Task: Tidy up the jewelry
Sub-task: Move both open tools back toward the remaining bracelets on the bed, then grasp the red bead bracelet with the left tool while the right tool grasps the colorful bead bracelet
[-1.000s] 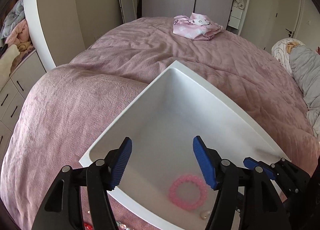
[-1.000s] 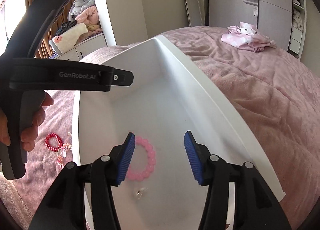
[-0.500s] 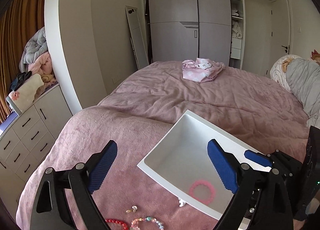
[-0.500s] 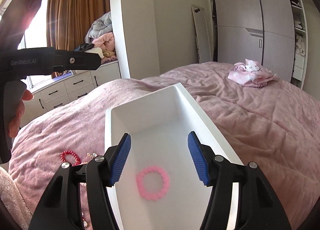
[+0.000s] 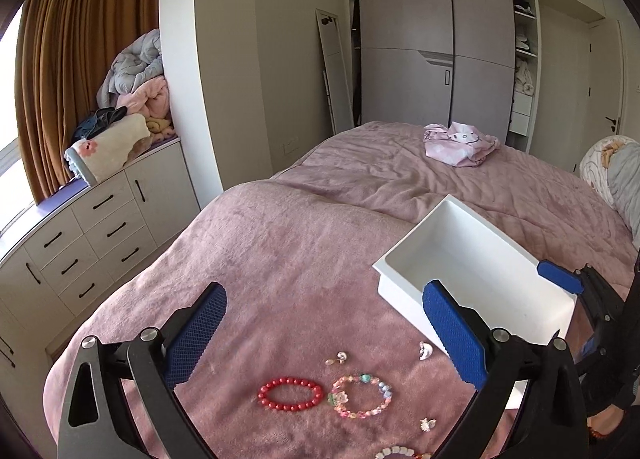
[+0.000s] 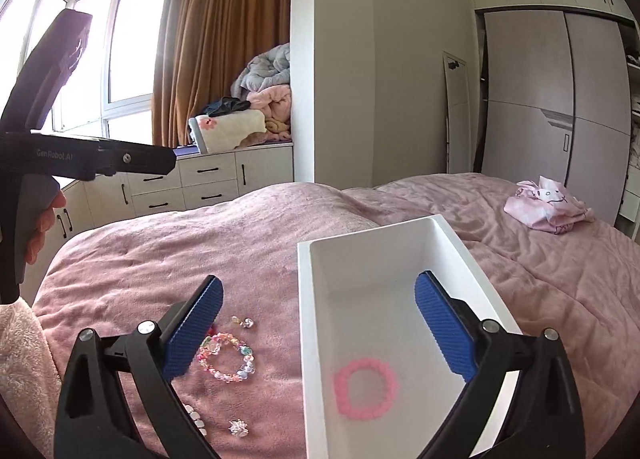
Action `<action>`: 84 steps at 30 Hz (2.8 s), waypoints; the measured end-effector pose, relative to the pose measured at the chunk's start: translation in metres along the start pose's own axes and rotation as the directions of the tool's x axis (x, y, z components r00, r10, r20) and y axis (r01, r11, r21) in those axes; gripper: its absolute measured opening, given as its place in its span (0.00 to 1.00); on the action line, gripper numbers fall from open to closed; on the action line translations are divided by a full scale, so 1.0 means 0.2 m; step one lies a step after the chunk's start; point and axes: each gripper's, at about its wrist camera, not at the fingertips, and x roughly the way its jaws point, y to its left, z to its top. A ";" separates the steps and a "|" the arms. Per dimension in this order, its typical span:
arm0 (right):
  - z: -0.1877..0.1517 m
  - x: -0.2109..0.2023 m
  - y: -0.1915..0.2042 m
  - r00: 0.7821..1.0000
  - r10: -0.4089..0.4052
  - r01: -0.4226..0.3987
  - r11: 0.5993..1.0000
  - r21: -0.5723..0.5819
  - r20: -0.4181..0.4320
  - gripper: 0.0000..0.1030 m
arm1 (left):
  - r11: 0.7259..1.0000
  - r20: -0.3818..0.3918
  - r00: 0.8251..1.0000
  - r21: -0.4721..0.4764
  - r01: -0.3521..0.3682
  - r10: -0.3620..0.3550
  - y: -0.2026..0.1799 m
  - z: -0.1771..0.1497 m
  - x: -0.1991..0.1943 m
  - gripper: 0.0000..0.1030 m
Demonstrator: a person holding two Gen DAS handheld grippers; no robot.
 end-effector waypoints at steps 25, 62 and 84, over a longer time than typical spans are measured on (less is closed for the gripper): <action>-0.40 0.32 0.62 0.973 0.126 -0.191 0.913 -0.361 -0.196 0.92 | 0.983 -0.243 0.962 -0.100 -0.154 0.126 0.41 -0.60 0.40 0.97; -0.53 0.68 0.51 0.841 0.278 -0.365 0.925 -0.108 -0.465 0.19 | 0.997 -0.399 0.917 -0.074 -0.025 -0.007 0.35 -0.77 0.80 0.71; -0.49 0.62 0.49 0.843 0.311 -0.368 0.928 -0.049 -0.438 0.37 | 0.982 -0.396 0.916 -0.189 -0.006 -0.070 0.37 -0.80 0.75 0.53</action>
